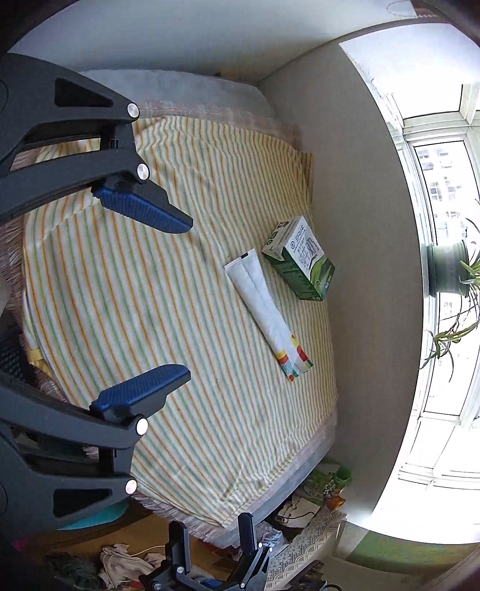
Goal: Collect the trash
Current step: 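Move both tools back over the bed toward the milk carton and strip packet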
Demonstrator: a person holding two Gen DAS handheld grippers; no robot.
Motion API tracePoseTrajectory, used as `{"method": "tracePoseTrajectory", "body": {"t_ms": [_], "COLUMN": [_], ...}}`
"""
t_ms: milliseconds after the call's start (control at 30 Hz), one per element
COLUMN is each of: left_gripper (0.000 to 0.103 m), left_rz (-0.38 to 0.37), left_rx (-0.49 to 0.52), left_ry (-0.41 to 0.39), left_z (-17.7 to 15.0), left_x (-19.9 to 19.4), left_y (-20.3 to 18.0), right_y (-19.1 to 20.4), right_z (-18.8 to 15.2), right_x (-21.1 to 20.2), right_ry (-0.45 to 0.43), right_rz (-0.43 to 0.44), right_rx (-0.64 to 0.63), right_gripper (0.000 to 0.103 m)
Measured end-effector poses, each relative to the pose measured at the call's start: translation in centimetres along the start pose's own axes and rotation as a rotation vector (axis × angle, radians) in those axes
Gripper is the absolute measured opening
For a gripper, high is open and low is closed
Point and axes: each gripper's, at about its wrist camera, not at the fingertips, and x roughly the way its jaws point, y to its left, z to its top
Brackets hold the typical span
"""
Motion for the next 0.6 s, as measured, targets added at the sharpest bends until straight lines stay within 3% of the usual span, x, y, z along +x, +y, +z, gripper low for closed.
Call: {"method": "tracePoseTrajectory", "body": {"t_ms": [300, 600], "left_gripper": [0.077, 0.077], "left_rz": [-0.047, -0.114], "left_rx": [0.048, 0.014], "left_ry": [0.037, 0.108], "left_z": [7.7, 11.8], "left_x": [6.4, 13.0], "left_y": [3.4, 6.4], "right_y": [-4.6, -6.8], "right_z": [7.5, 12.3], "right_x": [4.8, 10.6], "right_ry": [0.019, 0.025], "right_rz": [0.090, 0.178], "right_rx": [-0.004, -0.037], "right_gripper": [0.088, 0.082]}}
